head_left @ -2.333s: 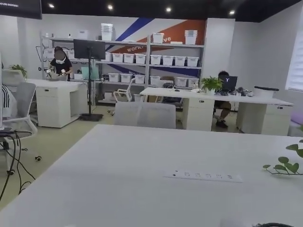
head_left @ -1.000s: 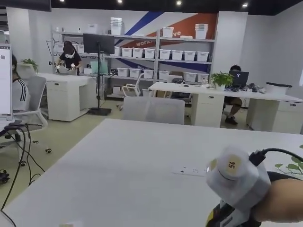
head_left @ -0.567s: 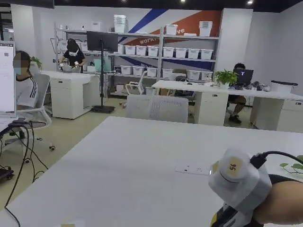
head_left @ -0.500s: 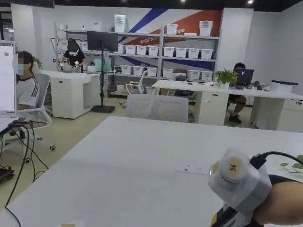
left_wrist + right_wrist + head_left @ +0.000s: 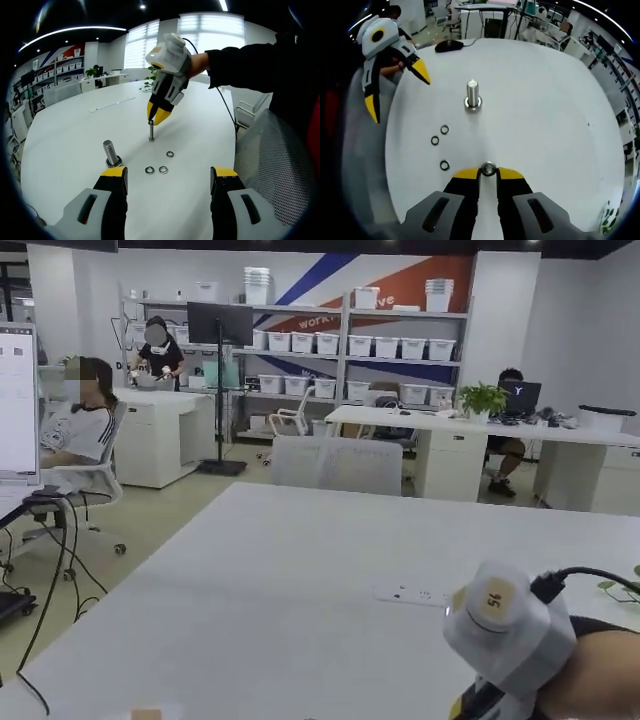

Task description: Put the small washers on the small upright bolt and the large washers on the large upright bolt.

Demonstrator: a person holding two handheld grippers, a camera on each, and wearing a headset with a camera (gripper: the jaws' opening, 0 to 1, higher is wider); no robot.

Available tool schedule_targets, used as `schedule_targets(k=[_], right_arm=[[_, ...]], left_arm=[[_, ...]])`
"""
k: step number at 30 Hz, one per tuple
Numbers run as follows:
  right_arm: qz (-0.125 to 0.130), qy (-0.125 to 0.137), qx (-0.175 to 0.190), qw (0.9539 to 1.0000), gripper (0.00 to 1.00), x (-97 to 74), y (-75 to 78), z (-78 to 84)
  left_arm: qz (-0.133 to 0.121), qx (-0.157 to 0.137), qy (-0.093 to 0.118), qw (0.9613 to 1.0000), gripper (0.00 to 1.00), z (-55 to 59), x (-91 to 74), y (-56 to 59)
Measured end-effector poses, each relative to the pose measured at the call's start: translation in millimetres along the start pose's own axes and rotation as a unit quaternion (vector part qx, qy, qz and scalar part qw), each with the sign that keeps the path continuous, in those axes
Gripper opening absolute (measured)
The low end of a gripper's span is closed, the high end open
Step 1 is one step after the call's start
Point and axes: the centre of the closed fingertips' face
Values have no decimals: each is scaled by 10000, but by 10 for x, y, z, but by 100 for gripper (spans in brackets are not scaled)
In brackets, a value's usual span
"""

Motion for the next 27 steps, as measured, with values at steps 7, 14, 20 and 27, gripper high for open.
schedule_targets(k=[7,14,20,27], right_arm=[[-47,-7,110,9999,14,112,-15,67],[-58,-2,249,9997,14,234,-24,157],[-65,17,360,9993,14,312,-20,211],[-35,7,384,9993,14,371,-25,248]], left_arm=[[-9,-7,-18,10000,66,8,-3,-1],[-29,-15,-25,10000,67,10,-6,-2],[-36,-24,-40,10000,67,17,-3,-5],[-44,-31,-43,10000,67,22,-5,-7]])
Point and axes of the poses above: the centre of the closed fingertips' face, and the gripper's own axes: x roughly forward along the fingers, y roughly to its right, z roughly out of its underside, and after that the axes turned 9 degrees about y, right-handed
